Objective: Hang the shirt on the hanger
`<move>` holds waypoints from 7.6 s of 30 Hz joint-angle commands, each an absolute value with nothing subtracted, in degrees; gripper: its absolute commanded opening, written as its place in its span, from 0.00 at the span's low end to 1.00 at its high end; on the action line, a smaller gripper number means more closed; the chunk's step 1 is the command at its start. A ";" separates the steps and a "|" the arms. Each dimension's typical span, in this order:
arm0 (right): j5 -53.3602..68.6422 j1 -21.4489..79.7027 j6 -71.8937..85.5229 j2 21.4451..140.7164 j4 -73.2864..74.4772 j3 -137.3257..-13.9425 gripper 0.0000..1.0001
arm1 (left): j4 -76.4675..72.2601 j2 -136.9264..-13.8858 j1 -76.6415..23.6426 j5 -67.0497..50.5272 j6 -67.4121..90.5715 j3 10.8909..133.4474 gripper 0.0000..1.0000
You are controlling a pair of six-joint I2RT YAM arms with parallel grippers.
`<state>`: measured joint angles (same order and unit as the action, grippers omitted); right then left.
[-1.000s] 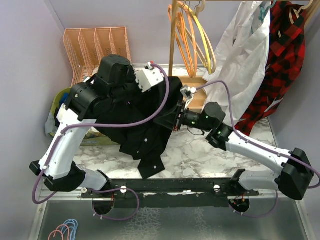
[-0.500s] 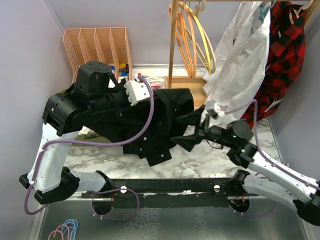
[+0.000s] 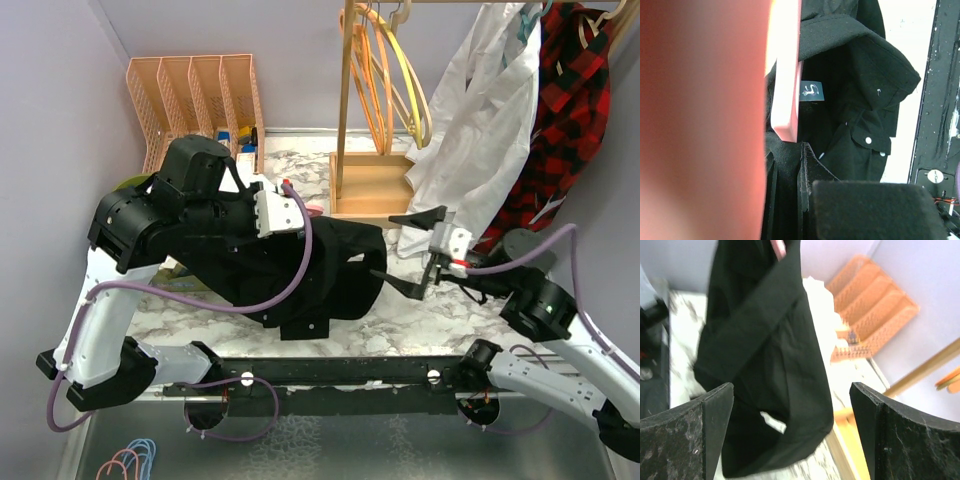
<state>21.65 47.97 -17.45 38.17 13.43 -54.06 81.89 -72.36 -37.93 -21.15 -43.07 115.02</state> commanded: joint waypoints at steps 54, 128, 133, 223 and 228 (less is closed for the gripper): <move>46.34 48.21 -15.76 61.29 6.64 -66.02 0.30 | 81.47 -72.44 -38.41 -29.87 -45.24 121.17 0.00; 3.07 51.06 15.79 44.26 10.61 -44.01 0.01 | 73.57 -72.59 -37.53 -10.63 -39.94 114.48 0.72; -4.87 51.06 19.67 38.08 19.44 -43.69 0.01 | 72.36 -72.94 -37.13 -11.66 -38.05 113.75 0.75; 11.60 -6.94 7.03 93.42 30.10 -115.70 0.24 | 53.96 -76.73 -8.97 17.12 -7.21 123.57 0.96; 10.61 -6.94 7.14 91.46 31.24 -115.82 1.00 | 54.13 -76.10 -7.66 16.01 -7.01 123.35 0.94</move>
<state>12.08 -6.50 6.79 95.07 30.15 -114.72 55.72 -77.58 -8.84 15.49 -7.99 123.57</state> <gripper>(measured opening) 0.738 0.951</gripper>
